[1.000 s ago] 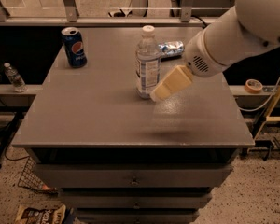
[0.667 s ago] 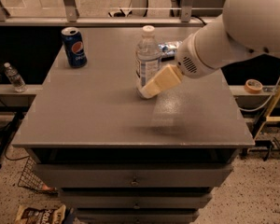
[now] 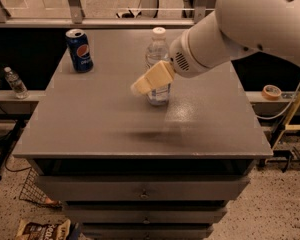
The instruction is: Move blue plastic bottle near pepsi can
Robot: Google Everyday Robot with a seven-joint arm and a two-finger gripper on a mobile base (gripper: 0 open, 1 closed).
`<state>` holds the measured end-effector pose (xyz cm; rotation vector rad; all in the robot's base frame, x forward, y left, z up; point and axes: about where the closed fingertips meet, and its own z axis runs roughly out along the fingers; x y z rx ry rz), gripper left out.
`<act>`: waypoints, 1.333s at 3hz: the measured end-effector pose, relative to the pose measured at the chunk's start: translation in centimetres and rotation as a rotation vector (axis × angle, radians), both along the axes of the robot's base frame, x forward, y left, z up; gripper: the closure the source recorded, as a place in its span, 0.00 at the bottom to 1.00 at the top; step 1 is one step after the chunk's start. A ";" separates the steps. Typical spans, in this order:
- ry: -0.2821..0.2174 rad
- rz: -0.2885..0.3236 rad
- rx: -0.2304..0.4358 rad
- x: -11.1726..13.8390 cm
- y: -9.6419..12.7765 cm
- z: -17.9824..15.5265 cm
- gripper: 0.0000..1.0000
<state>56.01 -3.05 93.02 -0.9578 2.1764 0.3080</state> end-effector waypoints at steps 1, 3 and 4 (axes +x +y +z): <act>0.022 -0.031 0.000 0.8 0.9 -0.5 0.00; 0.026 -0.098 -0.004 3.0 1.2 -1.4 0.15; 0.022 -0.116 -0.005 3.5 0.9 -1.5 0.36</act>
Offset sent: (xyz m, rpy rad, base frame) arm 0.0378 0.0156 -0.0229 -0.0002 0.0474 -0.1167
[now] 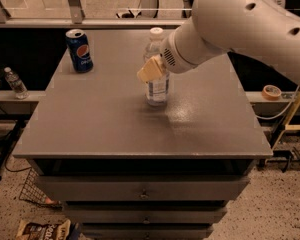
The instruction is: Move blue plastic bottle near pepsi can
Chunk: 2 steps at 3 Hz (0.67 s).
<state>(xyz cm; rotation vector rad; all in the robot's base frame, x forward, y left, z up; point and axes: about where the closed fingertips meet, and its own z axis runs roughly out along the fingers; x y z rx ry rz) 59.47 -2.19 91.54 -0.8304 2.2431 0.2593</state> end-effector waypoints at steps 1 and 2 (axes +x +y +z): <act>-0.012 0.009 -0.002 0.3 -0.1 0.3 0.61; -0.042 0.045 0.005 0.6 0.1 1.4 0.83</act>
Offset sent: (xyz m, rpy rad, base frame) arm 0.0142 0.0014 0.0307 0.0195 -0.0884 0.1069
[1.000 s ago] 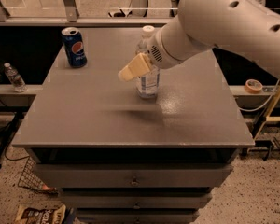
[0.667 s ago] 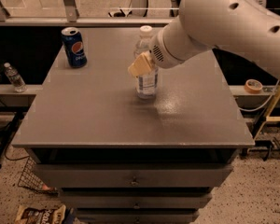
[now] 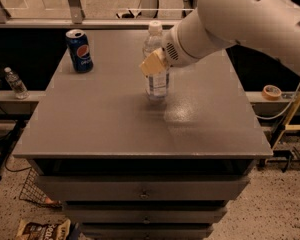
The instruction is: Move blue plastic bottle near pepsi can
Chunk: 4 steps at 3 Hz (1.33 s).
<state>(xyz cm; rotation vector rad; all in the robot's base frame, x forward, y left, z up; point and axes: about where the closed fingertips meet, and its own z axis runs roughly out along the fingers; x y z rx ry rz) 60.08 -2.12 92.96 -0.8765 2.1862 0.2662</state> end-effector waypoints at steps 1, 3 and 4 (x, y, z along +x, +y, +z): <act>-0.064 0.032 0.006 0.9 -0.1 2.4 1.00; -0.070 0.077 -0.005 1.3 1.4 2.9 1.00; -0.082 0.179 -0.028 2.9 5.0 3.4 1.00</act>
Offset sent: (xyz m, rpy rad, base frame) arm 0.0086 -0.0006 0.0225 0.0053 -0.0602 0.0298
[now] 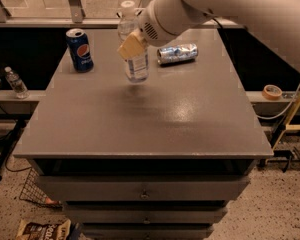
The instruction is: Move blue plastic bottle near pepsi can
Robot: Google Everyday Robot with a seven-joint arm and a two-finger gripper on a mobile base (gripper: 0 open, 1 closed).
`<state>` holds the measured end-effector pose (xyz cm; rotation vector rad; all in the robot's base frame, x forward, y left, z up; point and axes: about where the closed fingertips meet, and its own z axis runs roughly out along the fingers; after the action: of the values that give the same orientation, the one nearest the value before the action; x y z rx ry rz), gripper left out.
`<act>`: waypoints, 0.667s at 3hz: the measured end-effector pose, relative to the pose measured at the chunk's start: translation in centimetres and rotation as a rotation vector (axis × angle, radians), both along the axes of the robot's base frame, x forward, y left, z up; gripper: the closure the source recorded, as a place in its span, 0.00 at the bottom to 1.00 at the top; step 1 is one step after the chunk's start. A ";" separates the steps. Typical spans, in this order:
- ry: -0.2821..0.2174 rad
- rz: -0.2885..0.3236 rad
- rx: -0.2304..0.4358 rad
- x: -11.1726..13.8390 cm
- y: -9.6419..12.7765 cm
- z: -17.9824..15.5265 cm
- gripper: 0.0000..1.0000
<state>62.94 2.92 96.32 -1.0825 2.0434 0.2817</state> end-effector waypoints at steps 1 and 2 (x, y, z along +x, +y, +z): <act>-0.007 0.090 -0.022 2.1 3.7 0.3 1.00; -0.010 0.135 -0.016 4.1 6.3 0.2 1.00</act>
Offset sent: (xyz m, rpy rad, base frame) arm 0.0665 0.0880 0.0029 -0.0079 -0.0148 0.1801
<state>67.03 9.18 96.54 -1.2315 1.9707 0.3276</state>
